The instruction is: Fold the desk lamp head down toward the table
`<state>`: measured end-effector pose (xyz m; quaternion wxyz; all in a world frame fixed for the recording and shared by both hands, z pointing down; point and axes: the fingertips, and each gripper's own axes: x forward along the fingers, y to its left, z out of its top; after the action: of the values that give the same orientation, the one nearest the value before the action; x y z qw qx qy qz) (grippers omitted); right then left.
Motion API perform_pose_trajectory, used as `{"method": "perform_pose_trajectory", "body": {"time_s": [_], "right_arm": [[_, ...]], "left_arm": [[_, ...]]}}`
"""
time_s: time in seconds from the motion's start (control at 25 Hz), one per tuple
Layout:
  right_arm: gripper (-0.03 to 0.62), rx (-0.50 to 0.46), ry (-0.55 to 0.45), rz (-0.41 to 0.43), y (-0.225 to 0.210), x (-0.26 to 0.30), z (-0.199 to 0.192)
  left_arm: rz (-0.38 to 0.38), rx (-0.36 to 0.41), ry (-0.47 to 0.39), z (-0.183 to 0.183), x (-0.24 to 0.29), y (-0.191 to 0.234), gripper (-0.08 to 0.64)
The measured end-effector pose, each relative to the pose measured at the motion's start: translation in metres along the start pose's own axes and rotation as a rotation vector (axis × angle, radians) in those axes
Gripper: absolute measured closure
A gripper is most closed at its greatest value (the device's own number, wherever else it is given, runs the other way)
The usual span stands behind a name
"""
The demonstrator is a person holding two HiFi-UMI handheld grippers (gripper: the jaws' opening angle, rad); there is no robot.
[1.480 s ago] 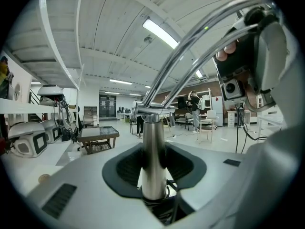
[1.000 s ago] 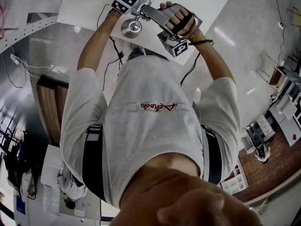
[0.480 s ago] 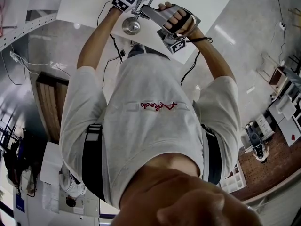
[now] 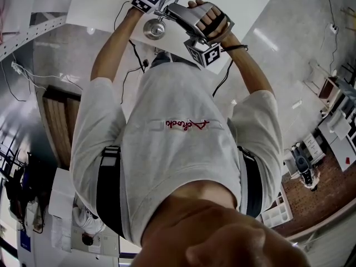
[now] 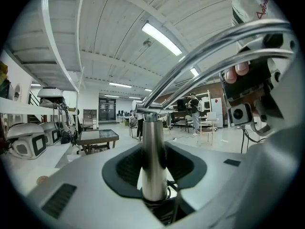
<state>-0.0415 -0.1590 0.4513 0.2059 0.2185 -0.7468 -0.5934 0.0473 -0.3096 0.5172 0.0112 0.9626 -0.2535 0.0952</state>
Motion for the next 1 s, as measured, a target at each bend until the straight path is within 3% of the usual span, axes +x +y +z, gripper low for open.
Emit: {"method": "perform_pose_trajectory", "body": {"time_s": [0.04,0.44,0.64,0.88,0.96,1.0], "right_arm": [[0.339,0.019,0.006,0.019,0.003,0.0,-0.002],[0.35,0.076,0.056,-0.001,-0.003,-0.014,-0.012],[0.358,0.118,0.116,0.001,0.002,-0.027,-0.025],[0.469,0.139,0.158,-0.022,0.001,-0.036,-0.034],[0.565,0.142,0.165,-0.021,0.003,-0.036,-0.034],[0.565,0.144,0.174,-0.015,0.005,-0.036,-0.034]], "left_arm": [[-0.001,0.004,-0.001,0.0,0.0,0.0,0.399],[-0.014,-0.003,-0.004,-0.009,-0.018,0.002,0.36],[0.034,-0.006,0.005,-0.018,-0.043,0.011,0.339],[0.125,-0.032,-0.014,-0.022,-0.072,0.026,0.378],[0.148,-0.031,-0.011,-0.024,-0.08,0.028,0.45],[0.157,-0.03,-0.008,-0.025,-0.083,0.028,0.492]]}}
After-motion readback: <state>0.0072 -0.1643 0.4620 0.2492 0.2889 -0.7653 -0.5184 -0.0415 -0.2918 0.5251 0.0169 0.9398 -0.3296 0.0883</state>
